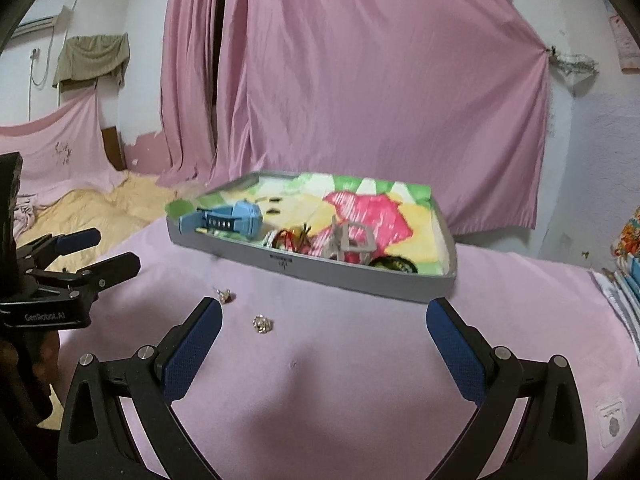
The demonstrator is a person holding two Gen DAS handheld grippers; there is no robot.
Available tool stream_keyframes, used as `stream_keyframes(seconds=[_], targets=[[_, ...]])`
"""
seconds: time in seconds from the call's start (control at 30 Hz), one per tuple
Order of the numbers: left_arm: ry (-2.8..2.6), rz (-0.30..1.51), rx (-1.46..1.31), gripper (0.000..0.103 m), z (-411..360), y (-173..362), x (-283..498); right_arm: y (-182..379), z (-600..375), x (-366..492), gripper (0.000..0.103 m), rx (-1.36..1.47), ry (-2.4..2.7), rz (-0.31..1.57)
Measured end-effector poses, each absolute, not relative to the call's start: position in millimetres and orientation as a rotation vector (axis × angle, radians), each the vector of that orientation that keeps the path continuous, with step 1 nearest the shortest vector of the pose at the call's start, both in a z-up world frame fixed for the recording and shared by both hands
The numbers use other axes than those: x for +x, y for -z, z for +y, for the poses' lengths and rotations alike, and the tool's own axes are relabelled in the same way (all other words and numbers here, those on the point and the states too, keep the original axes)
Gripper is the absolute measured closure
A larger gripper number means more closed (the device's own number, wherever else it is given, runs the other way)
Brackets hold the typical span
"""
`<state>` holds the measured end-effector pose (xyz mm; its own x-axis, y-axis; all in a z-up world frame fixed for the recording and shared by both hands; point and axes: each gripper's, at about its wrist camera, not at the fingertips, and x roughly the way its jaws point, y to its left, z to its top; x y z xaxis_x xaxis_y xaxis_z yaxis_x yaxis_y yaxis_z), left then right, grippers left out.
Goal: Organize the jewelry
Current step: 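Move the right tool to one silver earring while the left tool approaches the other earring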
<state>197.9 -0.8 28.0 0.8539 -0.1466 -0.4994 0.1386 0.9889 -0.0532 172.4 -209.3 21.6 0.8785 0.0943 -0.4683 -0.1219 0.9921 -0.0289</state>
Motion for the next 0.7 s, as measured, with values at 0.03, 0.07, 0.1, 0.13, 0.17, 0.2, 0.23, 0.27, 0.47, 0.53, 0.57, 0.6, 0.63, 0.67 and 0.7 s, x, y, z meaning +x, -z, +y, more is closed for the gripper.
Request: stream_keyframes(seconds=[0.03, 0.07, 0.1, 0.13, 0.17, 0.2, 0.23, 0.27, 0.47, 0.53, 0.57, 0.6, 0.63, 0.67, 0.7], targets=[[0.157, 0.553, -0.018, 0.001, -1, -26, 202, -20, -209, 175, 0.003, -0.057, -0.121, 0.502], [0.166, 0.583, -0.022, 0.001, -1, -25, 206, -19, -209, 177, 0.003, -0.057, -0.13, 0.519], [0.174, 0.603, -0.025, 0.001, -1, -23, 210, -18, -207, 181, 0.003, -0.059, -0.139, 0.531], [0.181, 0.616, -0.026, 0.001, -1, -22, 212, -17, -207, 183, 0.004, -0.059, -0.149, 0.549], [0.19, 0.629, -0.026, 0.001, -2, -21, 215, -15, -206, 186, 0.005, -0.058, -0.162, 0.567], [0.194, 0.636, -0.023, 0.001, -3, -20, 216, -14, -205, 189, 0.011, -0.061, -0.176, 0.588], [0.201, 0.646, -0.016, 0.001, -4, -20, 218, -13, -203, 193, 0.021, -0.063, -0.183, 0.603], [0.207, 0.653, -0.01, 0.001, -6, -19, 220, -11, -202, 197, 0.026, -0.066, -0.196, 0.628], [0.265, 0.704, 0.047, 0.013, -18, -16, 231, -5, -197, 216, 0.05, -0.081, -0.272, 0.725], [0.285, 0.727, 0.054, 0.021, -20, -14, 235, -3, -195, 223, 0.059, -0.089, -0.296, 0.749], [0.298, 0.743, 0.053, 0.026, -21, -12, 238, -2, -193, 226, 0.06, -0.095, -0.313, 0.765], [0.309, 0.756, 0.051, 0.03, -22, -11, 241, -1, -191, 228, 0.063, -0.099, -0.325, 0.777], [0.318, 0.766, 0.049, 0.032, -23, -9, 243, 0, -190, 230, 0.065, -0.106, -0.337, 0.788], [0.331, 0.78, 0.048, 0.037, -24, -8, 245, 2, -188, 232, 0.067, -0.113, -0.351, 0.801], [0.341, 0.79, 0.046, 0.041, -25, -7, 248, 3, -186, 234, 0.069, -0.119, -0.36, 0.809]])
